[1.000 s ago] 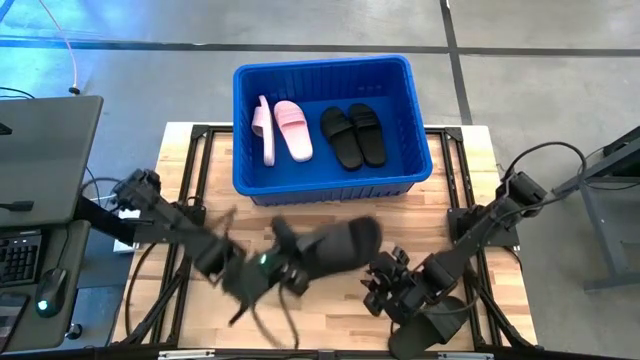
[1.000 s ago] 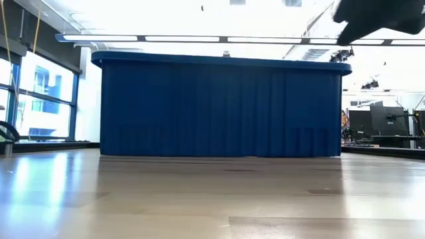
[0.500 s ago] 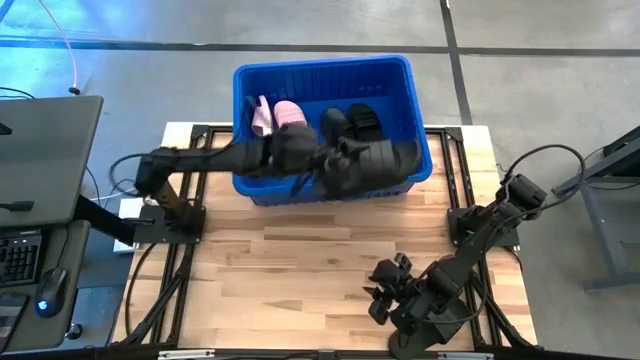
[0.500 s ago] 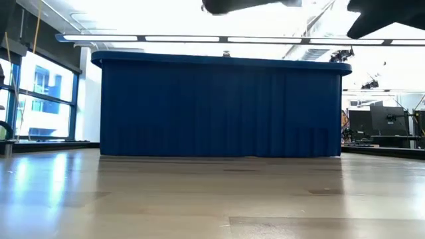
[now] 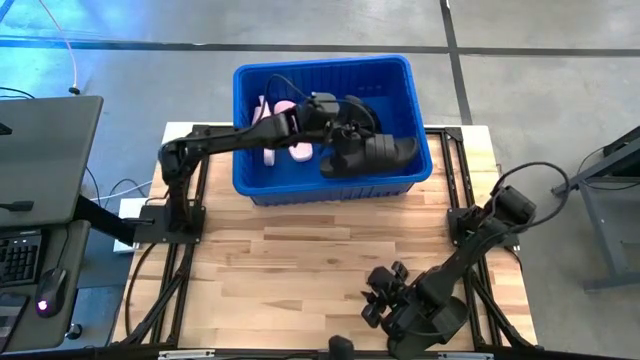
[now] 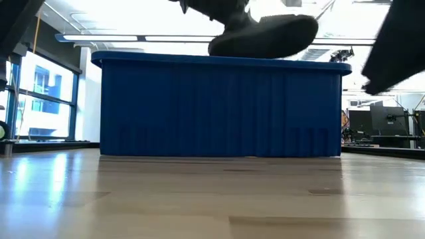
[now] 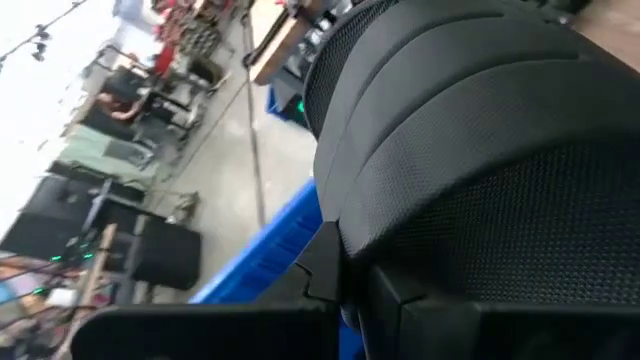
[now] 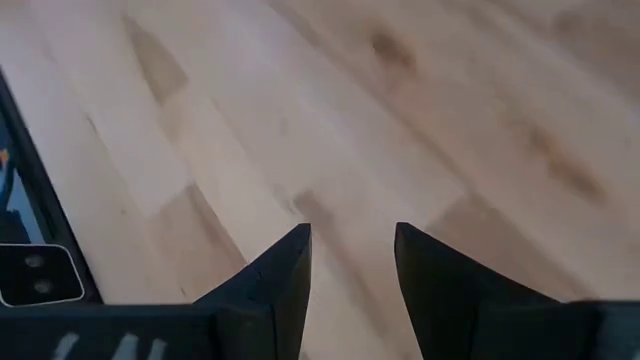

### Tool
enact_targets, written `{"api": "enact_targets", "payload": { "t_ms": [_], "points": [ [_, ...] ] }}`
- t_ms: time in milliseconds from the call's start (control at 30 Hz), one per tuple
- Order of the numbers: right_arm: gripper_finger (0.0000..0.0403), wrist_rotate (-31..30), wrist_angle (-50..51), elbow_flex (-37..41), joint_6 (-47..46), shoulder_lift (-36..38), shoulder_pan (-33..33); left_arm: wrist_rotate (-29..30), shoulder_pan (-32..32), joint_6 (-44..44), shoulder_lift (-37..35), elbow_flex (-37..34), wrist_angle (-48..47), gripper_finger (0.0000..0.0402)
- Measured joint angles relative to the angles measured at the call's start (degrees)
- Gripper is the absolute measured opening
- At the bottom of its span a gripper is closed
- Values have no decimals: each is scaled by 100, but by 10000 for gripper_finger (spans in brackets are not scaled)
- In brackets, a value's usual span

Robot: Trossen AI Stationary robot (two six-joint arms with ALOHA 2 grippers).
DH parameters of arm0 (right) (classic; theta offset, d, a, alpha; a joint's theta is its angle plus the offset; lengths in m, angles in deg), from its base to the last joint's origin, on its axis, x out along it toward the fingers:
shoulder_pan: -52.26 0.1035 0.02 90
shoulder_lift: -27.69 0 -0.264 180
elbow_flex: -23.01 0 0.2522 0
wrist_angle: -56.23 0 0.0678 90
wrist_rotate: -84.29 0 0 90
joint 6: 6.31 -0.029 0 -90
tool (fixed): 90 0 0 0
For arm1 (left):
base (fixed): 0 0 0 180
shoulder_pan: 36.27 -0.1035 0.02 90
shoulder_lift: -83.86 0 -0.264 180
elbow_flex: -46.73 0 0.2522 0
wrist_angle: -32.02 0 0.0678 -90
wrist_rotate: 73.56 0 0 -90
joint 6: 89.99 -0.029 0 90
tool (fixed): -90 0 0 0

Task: Pick and place slides into bin
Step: Put the black slide into the blue bin

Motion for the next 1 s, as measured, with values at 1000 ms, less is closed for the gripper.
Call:
{"api": "enact_targets", "payload": {
  "t_ms": [1000],
  "points": [
    [138, 644, -686, 0, -338, -357, 73, -427, -179, -72, 1441, 7, 52, 80]
  ]
}}
